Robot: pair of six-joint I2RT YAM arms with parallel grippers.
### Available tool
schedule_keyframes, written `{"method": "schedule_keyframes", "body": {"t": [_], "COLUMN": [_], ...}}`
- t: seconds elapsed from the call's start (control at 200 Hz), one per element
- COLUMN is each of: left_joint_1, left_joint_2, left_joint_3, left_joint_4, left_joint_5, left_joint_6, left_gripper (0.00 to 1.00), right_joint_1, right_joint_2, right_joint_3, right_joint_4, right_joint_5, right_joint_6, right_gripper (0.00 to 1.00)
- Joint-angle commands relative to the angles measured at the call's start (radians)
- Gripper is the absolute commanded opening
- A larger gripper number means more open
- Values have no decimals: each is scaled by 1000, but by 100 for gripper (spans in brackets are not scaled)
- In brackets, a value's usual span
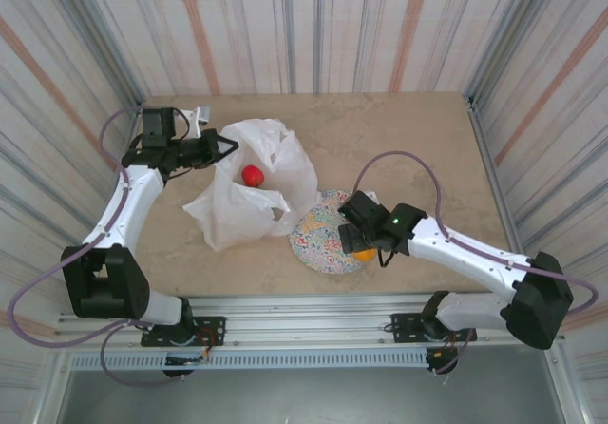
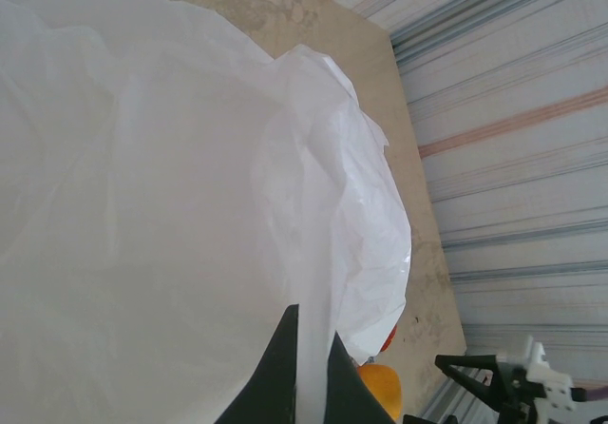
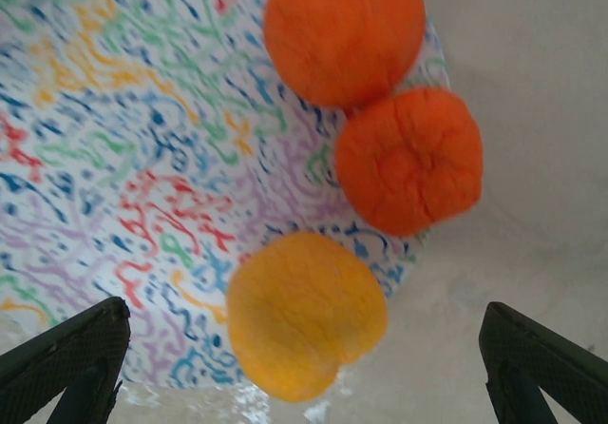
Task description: Place the fruits into the plastic bag
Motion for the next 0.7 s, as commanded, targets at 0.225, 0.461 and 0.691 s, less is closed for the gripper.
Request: {"method": "schedule_keyframes", "body": {"t": [0.225,0.461,0.691], "left_joint_1": [-10,-10,-9], "left_joint_2": [7,11,10], "left_joint_3": [18,18,19], "left_joint_4": [-4,-5,-5], "left_joint_5": [21,22,23], "left_joint_6": [3,2,3], "left_gripper": [0,0,0], "right_joint_1": [-54,-71,-76], "right_joint_2": [58,107,146], "right_joint_3": [-58,-78,-81], "right_joint_4": [33,63,81], "right_joint_5": [-116,-142,-133], "right_joint_6": [31,19,-2], "right_gripper": [95,85,78]}}
